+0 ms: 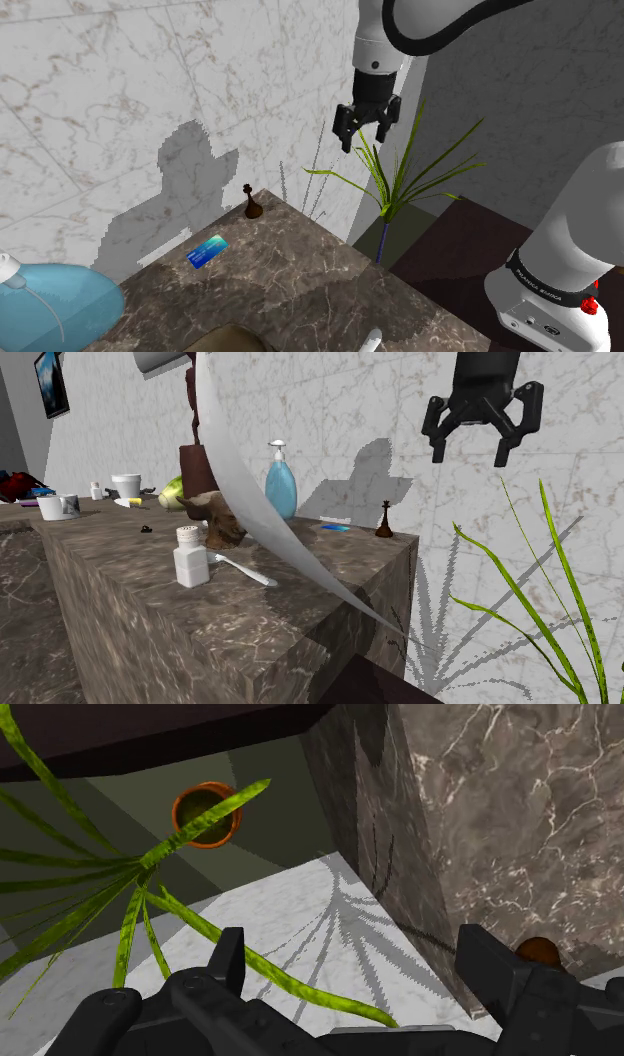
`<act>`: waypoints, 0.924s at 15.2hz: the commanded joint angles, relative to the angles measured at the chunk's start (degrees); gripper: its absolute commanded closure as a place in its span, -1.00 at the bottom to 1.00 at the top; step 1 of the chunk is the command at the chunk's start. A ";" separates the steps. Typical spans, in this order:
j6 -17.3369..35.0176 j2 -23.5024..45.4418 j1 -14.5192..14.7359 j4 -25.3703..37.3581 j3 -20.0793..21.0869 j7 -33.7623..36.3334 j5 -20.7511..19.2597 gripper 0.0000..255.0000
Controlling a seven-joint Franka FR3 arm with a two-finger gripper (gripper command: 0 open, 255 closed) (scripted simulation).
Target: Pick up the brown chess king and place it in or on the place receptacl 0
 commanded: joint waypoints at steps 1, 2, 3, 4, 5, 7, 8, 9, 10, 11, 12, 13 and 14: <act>3.59 3.65 0.40 1.20 2.43 3.05 0.37 -1.00; 5.06 5.48 0.44 2.04 3.41 4.38 0.23 -1.00; 6.48 7.35 0.43 2.95 4.39 5.74 -0.01 -1.00; 7.85 9.26 0.41 3.94 5.35 7.14 -0.38 -1.00; 9.17 11.21 0.36 5.01 6.30 8.60 -0.88 -1.00; 11.63 15.23 0.22 7.38 8.13 11.67 -2.28 -1.00; 12.75 17.29 0.16 8.67 8.99 13.30 -3.20 -1.00; 13.80 19.39 0.12 10.05 9.80 14.99 -4.26 -1.00; 14.77 21.53 0.14 11.50 10.53 16.74 -5.48 -1.00; 15.64 23.70 0.21 13.03 11.17 18.55 -6.83 -1.00; 16.42 25.89 0.33 14.64 11.76 20.41 -8.31 -1.00; 17.10 28.12 0.54 16.33 12.24 22.30 -9.89 -1.00; 17.67 30.36 0.84 18.11 12.60 24.20 -11.56 -1.00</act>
